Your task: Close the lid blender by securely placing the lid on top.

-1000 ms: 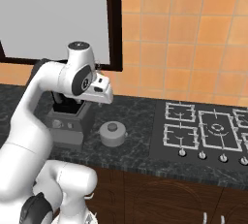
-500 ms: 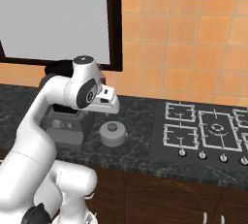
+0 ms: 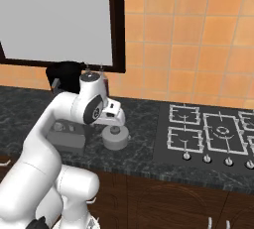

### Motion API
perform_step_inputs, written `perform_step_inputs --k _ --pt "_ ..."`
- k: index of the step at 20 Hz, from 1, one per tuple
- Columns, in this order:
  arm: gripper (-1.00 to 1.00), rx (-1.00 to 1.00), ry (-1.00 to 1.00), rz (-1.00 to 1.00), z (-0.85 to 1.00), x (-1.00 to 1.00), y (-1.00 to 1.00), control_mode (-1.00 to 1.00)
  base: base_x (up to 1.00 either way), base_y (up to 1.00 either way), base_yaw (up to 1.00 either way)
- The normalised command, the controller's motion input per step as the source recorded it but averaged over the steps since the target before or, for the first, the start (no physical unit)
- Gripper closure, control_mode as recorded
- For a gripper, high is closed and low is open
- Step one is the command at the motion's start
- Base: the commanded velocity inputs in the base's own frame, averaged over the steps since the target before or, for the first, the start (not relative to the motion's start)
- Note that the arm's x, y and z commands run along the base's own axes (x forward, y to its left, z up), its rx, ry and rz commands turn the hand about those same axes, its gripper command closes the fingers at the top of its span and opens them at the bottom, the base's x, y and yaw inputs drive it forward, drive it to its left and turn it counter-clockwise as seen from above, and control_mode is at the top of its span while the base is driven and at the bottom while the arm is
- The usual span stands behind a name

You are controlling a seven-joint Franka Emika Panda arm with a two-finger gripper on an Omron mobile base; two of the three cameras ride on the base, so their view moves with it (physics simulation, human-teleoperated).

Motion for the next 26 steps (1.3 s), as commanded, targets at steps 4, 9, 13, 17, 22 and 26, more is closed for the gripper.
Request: perform_step_inputs --k 4,9,13,17,22,26 --pt "-1.00 0.00 0.00 0.00 -0.27 0.24 0.00 -1.00 0.00 0.00 0.00" --pt "-1.00 0.00 0.00 0.00 -0.25 0.29 0.00 -1.00 0.00 0.00 0.00" --pt "-1.00 0.00 0.00 0.00 -0.26 0.28 0.00 -1.00 0.00 0.00 0.00" --pt "-1.00 0.00 0.00 0.00 -0.25 0.27 0.00 -1.00 0.00 0.00 0.00" --pt "-1.00 0.00 0.00 0.00 -0.24 0.29 0.00 -1.00 0.00 0.00 0.00" --pt "-1.00 0.01 0.00 0.00 -0.21 0.32 -0.06 -1.00 0.00 0.00 0.00"
